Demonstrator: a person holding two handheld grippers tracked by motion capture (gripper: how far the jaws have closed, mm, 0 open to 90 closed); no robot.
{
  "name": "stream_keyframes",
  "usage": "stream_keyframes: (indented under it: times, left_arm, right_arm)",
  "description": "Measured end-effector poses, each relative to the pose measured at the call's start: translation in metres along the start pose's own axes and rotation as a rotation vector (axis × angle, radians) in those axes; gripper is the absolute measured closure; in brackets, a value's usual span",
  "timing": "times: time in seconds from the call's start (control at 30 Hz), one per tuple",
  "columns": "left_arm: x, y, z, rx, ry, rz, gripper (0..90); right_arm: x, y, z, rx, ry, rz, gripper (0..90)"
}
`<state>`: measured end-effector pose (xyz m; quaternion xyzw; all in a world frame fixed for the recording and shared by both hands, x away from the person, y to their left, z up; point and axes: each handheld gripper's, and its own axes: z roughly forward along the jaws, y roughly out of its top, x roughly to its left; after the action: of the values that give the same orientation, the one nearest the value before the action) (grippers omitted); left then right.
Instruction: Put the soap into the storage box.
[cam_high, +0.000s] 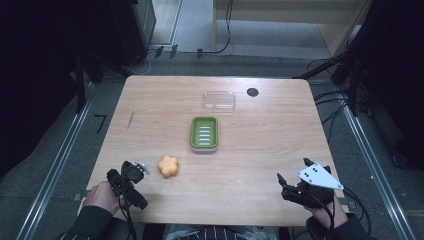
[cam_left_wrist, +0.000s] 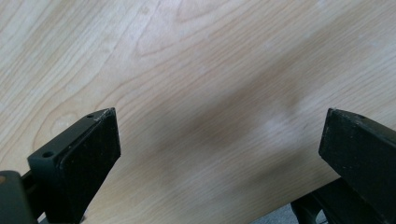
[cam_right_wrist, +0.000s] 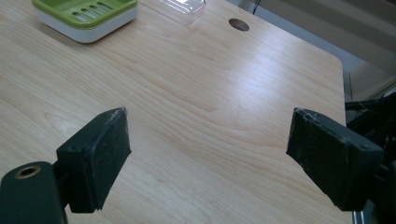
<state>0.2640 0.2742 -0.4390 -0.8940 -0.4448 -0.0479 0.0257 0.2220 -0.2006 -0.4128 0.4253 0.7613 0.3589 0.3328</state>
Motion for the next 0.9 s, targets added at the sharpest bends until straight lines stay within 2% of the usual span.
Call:
stream_keyframes:
  times: [0.27,0.57,0.83,0.9]
  left_arm:
    - [-0.002,0.006,0.001,0.002,-0.008,0.014,0.0]
    - [-0.007,0.013,0.0,-0.047,0.012,0.034,0.0]
    - [-0.011,0.025,-0.003,-0.092,-0.017,0.048,0.0]
    - [-0.011,0.027,-0.003,-0.089,-0.02,0.048,0.0]
  right_arm:
    - [-0.002,-0.001,0.0,0.002,0.003,0.007,13.7]
    - [0.001,0.0,-0.002,0.01,-0.002,-0.007,13.7]
    - [0.001,0.001,0.0,0.009,-0.001,-0.007,13.7]
    - [0.001,0.001,0.0,0.01,0.002,-0.009,13.7]
